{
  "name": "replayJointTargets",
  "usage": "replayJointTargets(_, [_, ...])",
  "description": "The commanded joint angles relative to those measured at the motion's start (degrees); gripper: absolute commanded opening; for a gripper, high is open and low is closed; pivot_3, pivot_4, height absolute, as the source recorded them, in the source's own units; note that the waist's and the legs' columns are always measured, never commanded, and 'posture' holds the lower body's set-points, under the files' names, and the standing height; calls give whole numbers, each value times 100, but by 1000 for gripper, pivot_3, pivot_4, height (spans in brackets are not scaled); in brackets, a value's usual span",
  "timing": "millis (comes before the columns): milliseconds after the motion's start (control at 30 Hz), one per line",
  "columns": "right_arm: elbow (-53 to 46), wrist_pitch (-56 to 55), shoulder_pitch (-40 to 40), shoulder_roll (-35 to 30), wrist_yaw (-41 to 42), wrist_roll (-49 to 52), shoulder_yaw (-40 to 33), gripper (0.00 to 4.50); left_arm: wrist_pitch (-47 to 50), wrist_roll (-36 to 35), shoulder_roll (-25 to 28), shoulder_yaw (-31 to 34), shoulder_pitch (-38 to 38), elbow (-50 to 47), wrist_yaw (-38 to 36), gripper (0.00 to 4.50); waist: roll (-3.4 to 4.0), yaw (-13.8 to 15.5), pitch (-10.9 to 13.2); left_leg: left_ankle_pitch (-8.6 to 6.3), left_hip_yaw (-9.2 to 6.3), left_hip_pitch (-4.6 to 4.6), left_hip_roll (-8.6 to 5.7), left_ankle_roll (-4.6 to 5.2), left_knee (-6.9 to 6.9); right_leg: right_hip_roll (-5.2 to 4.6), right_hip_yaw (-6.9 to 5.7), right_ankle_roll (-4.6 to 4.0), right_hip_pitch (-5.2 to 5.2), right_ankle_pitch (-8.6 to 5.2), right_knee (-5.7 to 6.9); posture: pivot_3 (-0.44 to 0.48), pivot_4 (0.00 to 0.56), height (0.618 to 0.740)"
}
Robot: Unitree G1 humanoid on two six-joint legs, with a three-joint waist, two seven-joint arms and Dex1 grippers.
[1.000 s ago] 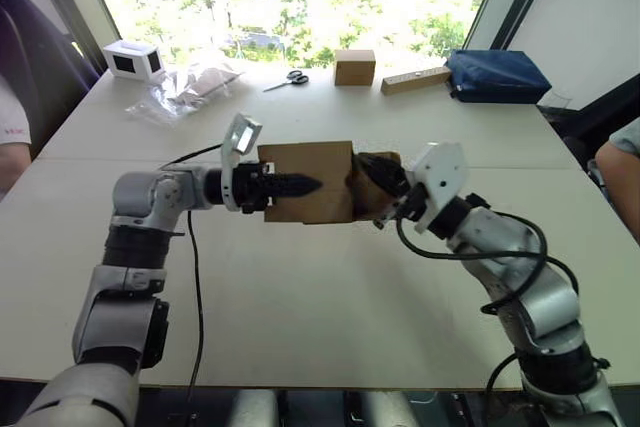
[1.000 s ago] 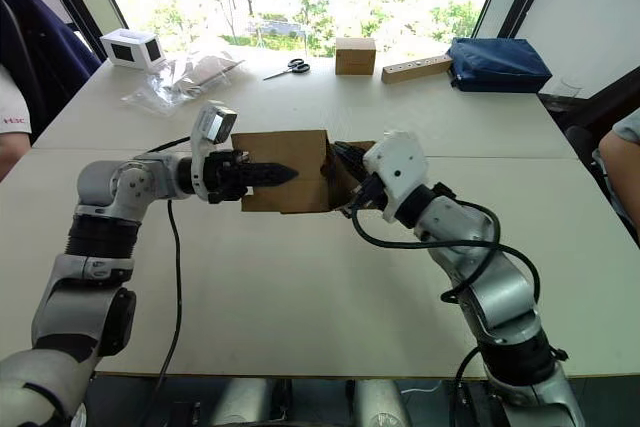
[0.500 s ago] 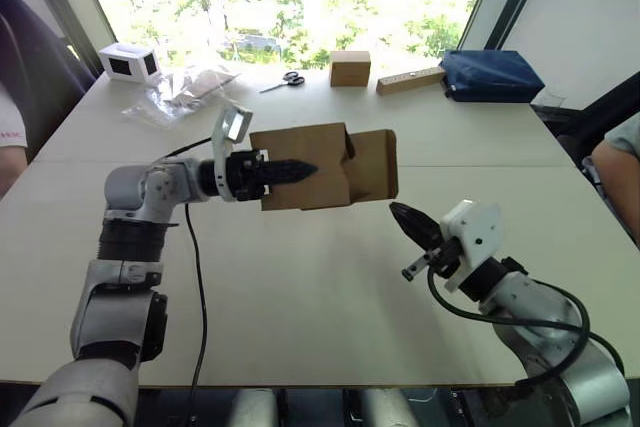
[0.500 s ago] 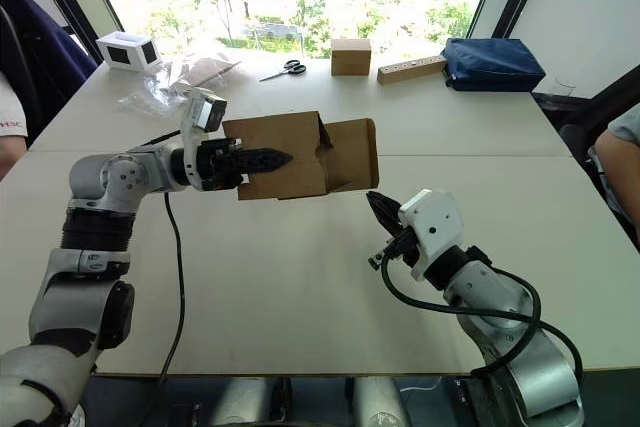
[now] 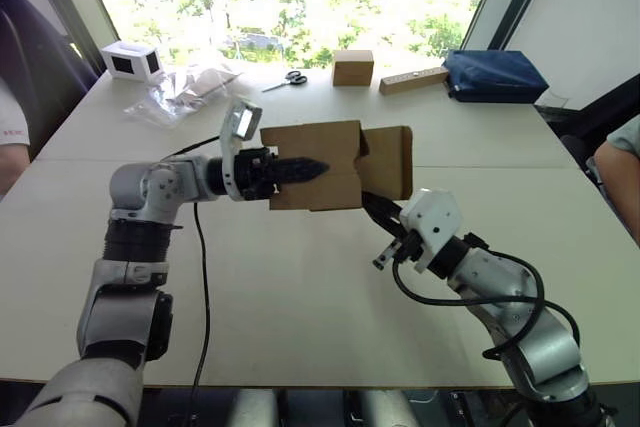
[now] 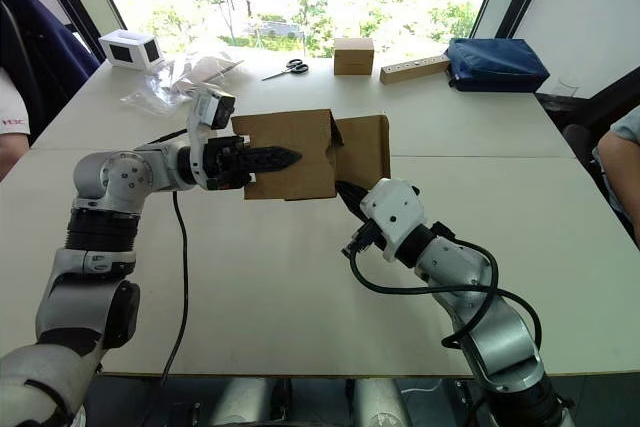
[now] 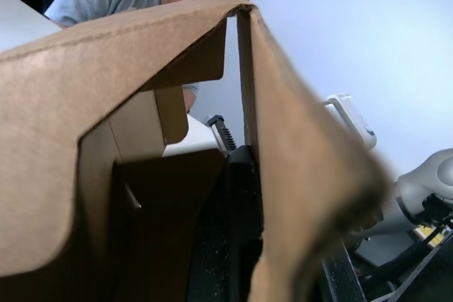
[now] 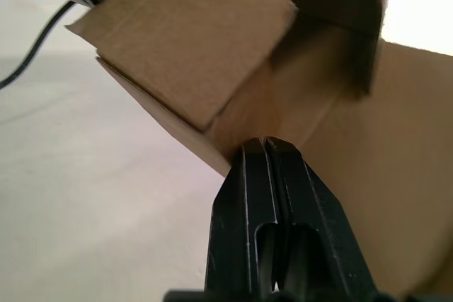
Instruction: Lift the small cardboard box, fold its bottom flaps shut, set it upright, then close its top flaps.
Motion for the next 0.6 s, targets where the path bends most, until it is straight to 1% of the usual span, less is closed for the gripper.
replayJointTargets(33, [-25,-194,-174,-39,249,-19,94,0,-102,-109,-59,43,-130,-82,5,38,0,0,0,0,0,0,0,0,0,0,0,0,0,0,0,0,150,740])
replayJointTargets(233, [-12,-148,-265,-8,335,-4,38,0,-102,-139,-93,99,-128,-91,51,38,0,-1,0,0,0,0,0,0,0,-1,0,0,0,0,0,0,150,740])
replayJointTargets(267, [-220,86,-203,-25,277,328,-429,0,-73,-175,-60,138,-78,-152,61,38,0,0,0,0,0,0,0,0,0,-1,0,0,0,0,0,0,150,740])
replayJointTargets(333, [-491,400,-124,-57,209,769,-1035,0,-35,-228,-25,184,-17,-235,86,38,0,12,0,0,-1,-2,4,0,0,-2,0,0,0,0,0,0,150,740])
replayJointTargets(433, [-689,1080,140,102,-135,2238,-2484,0,82,-318,59,224,31,-308,97,38,0,26,0,0,-1,-3,5,0,0,-8,0,2,0,1,-1,0,150,740])
replayJointTargets(467, [-714,1255,231,119,-216,2676,-2841,0,104,-345,82,227,38,-327,102,38,0,24,0,0,-2,-3,6,0,0,-9,0,5,3,3,-3,0,150,740])
replayJointTargets(567, [-673,1582,448,53,-353,3517,-3429,0,149,-420,121,227,22,-360,119,38,0,12,0,0,-1,-1,6,0,0,-11,0,7,5,5,-4,0,150,740])
replayJointTargets(600, [-571,1667,511,72,-448,3829,-3610,239,181,-457,135,237,8,-373,123,8,0,10,0,0,-2,0,7,0,-1,-11,-1,2,6,2,-4,0,150,740])
